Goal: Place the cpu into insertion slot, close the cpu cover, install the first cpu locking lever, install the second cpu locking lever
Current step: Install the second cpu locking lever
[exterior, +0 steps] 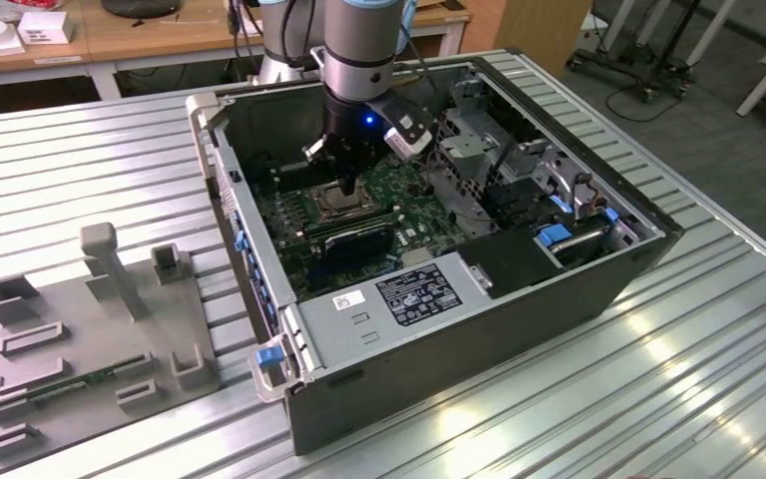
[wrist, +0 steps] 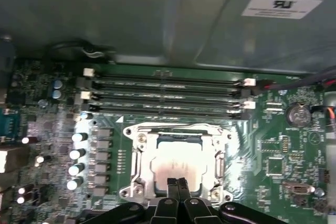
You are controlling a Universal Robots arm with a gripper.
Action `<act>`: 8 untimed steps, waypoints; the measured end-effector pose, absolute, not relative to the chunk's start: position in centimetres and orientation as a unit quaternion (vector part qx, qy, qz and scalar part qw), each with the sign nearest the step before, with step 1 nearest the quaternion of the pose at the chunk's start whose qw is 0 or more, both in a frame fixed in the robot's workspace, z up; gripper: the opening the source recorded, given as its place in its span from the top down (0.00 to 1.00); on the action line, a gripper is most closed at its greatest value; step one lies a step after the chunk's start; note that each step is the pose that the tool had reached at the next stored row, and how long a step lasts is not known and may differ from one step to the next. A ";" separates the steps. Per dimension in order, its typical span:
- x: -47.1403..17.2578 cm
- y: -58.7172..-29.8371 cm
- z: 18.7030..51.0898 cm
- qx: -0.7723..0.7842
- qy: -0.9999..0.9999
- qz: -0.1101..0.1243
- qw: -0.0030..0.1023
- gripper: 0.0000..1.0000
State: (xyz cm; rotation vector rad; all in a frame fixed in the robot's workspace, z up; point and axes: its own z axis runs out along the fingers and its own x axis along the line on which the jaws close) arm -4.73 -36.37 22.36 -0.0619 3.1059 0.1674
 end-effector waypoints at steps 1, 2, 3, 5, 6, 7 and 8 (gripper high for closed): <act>-4.5 -36.3 22.4 -0.020 0.998 0.054 0.015 0.90; -4.5 -36.3 22.4 -0.020 0.998 0.054 0.015 0.90; -4.5 -36.3 22.4 -0.020 0.998 0.054 0.015 0.90; -4.5 -36.1 22.4 -0.020 0.998 0.054 0.015 0.90; -4.5 -36.1 22.4 -0.020 0.998 0.054 0.015 0.90; -4.5 -36.0 22.4 -0.020 0.998 0.054 0.015 0.90; -4.5 -36.0 22.4 -0.020 0.998 0.054 0.015 0.90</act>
